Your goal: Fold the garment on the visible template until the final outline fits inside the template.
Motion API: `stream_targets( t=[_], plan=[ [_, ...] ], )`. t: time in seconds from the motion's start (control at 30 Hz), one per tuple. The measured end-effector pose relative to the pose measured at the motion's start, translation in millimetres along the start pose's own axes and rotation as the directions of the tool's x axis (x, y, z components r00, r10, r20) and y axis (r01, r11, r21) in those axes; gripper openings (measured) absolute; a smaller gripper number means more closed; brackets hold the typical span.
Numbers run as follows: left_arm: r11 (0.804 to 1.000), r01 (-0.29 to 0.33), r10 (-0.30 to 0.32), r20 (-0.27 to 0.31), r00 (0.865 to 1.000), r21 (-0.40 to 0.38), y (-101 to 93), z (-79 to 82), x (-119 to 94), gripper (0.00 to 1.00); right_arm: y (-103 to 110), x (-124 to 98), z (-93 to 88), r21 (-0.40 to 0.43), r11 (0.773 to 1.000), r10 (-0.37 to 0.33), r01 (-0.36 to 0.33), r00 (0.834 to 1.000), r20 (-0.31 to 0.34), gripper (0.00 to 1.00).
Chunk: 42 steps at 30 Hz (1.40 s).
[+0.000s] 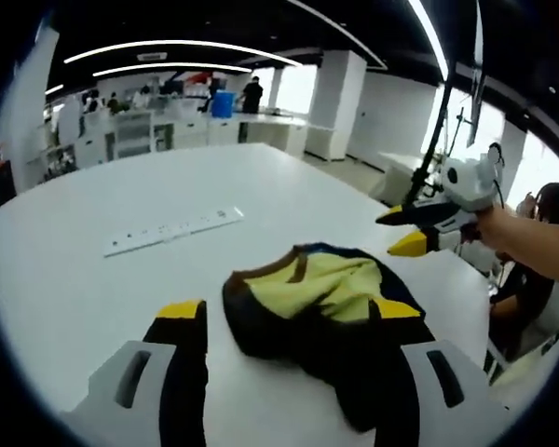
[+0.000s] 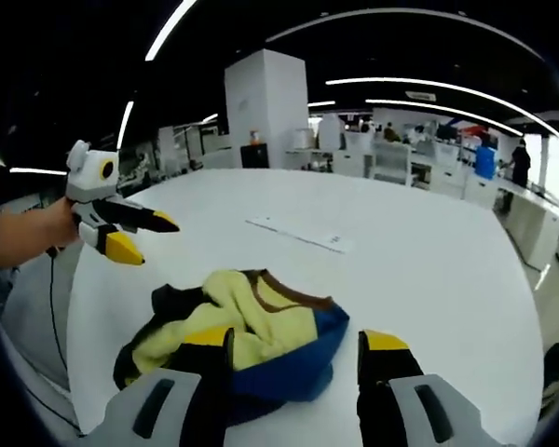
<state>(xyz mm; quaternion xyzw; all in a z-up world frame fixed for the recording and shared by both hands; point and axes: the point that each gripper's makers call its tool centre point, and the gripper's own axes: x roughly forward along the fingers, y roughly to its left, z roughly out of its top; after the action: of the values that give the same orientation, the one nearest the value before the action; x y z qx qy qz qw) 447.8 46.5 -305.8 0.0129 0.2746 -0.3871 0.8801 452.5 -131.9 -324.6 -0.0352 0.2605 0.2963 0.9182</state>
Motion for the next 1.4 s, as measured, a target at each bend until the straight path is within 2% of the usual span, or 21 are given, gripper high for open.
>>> stream_targets(
  t=[0.33, 0.87, 1.17, 1.4],
  plan=[
    [0.999, 0.039, -0.040, -0.031, 0.999, -0.032, -20.1, -28.7, -3.4, 0.64, 14.0, -15.3, -16.3, -0.003, 1.000, 0.009, -0.009, 1.000, -0.004, 0.48],
    [0.991, 0.114, -0.119, -0.066, 0.991, -0.075, -59.1, -69.1, -4.0, 0.50, 49.4, -22.8, -45.0, 0.004, 0.997, 0.073, -0.073, 0.997, -0.021, 0.42],
    [0.991, 0.114, -0.119, -0.060, 0.991, -0.067, -61.1, -75.0, -1.3, 0.38, 63.4, -21.2, -60.0, 0.023, 0.995, 0.102, -0.101, 0.994, -0.029, 0.35],
    [0.991, 0.118, -0.123, -0.092, 0.988, -0.066, -63.6, -86.1, 3.4, 0.32, 75.0, -18.0, -71.1, 0.035, 0.991, 0.129, -0.128, 0.990, -0.047, 0.30]
  ],
)
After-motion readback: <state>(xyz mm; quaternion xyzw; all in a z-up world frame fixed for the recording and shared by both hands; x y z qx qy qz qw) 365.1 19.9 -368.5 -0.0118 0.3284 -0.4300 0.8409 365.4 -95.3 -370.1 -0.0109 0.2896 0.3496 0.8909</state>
